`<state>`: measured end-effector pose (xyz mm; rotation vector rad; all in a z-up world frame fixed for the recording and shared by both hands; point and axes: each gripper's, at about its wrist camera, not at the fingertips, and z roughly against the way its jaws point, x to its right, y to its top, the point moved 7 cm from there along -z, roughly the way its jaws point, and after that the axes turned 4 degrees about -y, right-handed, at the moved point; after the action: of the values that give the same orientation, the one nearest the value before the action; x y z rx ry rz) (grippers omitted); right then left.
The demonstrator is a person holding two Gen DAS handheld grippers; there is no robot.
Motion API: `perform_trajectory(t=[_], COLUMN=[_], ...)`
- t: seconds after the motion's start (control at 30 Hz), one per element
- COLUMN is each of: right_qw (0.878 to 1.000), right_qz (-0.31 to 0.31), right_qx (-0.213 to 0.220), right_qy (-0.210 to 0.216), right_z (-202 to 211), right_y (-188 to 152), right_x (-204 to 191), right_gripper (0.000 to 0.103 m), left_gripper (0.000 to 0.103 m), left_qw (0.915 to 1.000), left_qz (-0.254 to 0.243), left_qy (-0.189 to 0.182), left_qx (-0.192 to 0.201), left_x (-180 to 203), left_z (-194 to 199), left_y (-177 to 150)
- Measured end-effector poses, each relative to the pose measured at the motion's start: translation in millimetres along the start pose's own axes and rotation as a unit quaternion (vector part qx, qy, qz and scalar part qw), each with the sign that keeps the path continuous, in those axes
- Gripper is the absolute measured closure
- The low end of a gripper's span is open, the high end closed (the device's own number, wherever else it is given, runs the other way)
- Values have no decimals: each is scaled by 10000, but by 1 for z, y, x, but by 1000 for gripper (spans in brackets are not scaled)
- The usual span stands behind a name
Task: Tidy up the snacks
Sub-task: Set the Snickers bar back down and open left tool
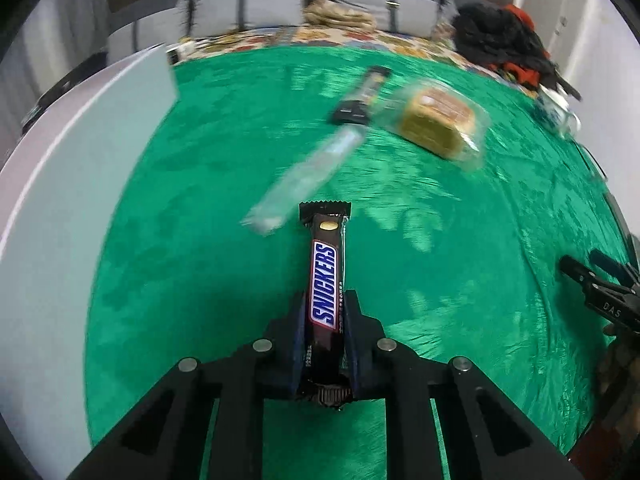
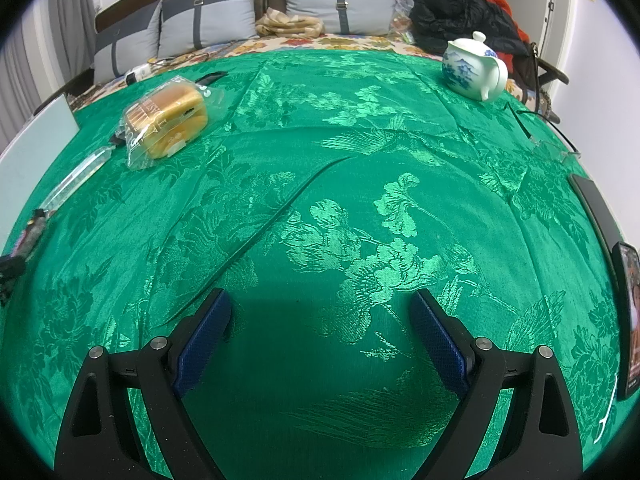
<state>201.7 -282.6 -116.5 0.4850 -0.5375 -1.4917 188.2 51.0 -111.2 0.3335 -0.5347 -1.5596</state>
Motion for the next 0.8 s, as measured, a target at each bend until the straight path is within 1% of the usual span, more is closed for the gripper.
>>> perform_trajectory(t=[0.1, 0.17, 0.27, 0.3, 0.37, 0.43, 0.47, 0.5, 0.53, 0.57, 0.6, 0.73, 0.8], right_qw=[10000, 10000, 10000, 10000, 10000, 10000, 10000, 10000, 10000, 10000, 10000, 10000, 10000], right_qz=[0, 0, 0, 0, 0, 1, 1, 0, 0, 0, 1, 2, 2], right_qx=[0, 0, 0, 0, 0, 0, 0, 0, 0, 0, 0, 0, 0], right_qy=[0, 1, 1, 1, 1, 1, 1, 1, 1, 1, 1, 1, 2], right_z=[0, 0, 0, 0, 0, 0, 0, 0, 0, 0, 0, 0, 0], right_y=[0, 0, 0, 0, 0, 0, 0, 0, 0, 0, 0, 0, 0], right_x=[0, 0, 0, 0, 0, 0, 0, 0, 0, 0, 0, 0, 0], right_gripper=[10, 10, 10, 10, 10, 10, 10, 10, 10, 10, 10, 10, 10], left_gripper=[86, 86, 86, 84, 82, 66, 43, 26, 24, 24, 19, 10, 1], left_qw=[9996, 9992, 9989, 9989, 9984, 9977, 9973, 9969, 9967, 9965, 9964, 9965, 9964], left_qz=[247, 338, 314, 308, 313, 371, 428, 478, 517, 539, 523, 492, 493], left_qy=[152, 218, 338, 363, 447, 531, 577, 590, 596, 609, 630, 636, 651], left_qx=[-9, -18, -36, -45, 113, 177, 178, 179, 205, 209, 211, 210, 215], left_x=[-25, -35, -41, -43, -46, -50, -53, -56, -58, -61, -63, -70, -75], left_z=[1, -1, -8, -12, -12, -14, -15, -16, -17, -18, -19, -21, -23], left_y=[-4, -6, -11, -13, -13, -13, -13, -12, -12, -12, -12, -13, -13])
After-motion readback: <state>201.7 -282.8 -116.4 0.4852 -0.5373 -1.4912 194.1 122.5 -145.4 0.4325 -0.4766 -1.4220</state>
